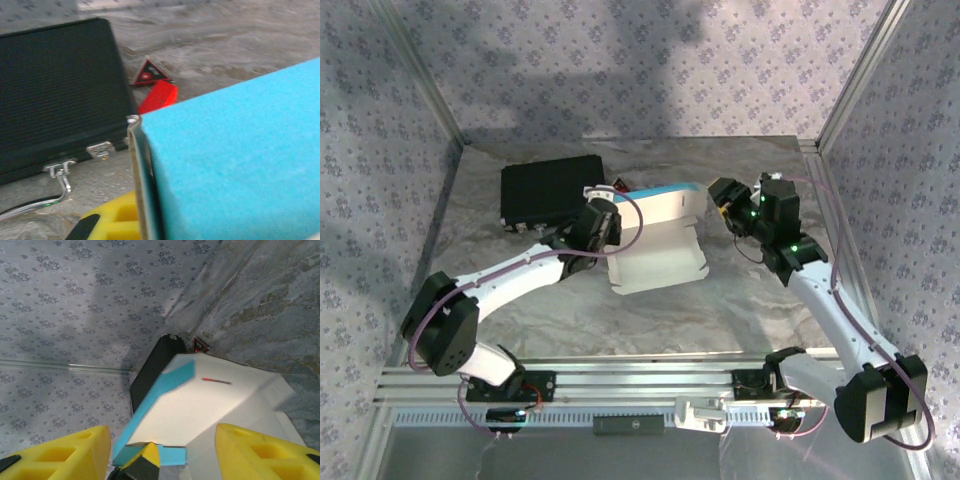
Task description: Fold the paper box
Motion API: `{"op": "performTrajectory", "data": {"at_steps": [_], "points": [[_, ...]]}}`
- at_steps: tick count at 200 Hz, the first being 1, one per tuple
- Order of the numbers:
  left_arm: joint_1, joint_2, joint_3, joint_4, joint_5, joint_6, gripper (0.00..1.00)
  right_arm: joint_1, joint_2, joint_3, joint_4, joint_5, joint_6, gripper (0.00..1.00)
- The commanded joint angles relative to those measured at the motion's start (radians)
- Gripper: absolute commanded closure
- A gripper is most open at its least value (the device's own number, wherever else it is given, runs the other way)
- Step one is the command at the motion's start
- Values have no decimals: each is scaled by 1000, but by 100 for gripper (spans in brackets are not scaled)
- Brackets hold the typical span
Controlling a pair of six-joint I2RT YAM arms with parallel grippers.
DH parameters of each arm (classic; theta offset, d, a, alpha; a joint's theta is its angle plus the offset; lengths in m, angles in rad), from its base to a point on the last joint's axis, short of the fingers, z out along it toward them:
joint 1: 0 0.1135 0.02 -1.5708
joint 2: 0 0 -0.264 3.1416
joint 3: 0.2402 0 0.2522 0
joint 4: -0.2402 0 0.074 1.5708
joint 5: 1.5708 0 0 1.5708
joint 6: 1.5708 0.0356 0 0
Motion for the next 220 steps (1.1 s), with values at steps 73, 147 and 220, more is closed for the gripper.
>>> {"op": "performTrajectory", "data": {"at_steps": [73, 147, 220], "points": [[-8, -22, 74, -145, 158, 40, 100, 41, 101, 105, -114, 3, -38, 43], [-28, -23, 92, -164, 113, 39, 100, 69, 133, 61, -95, 19, -16, 44], [-32, -19, 100, -166, 105, 41, 100, 72, 116, 35, -121, 48, -40, 45]]}}
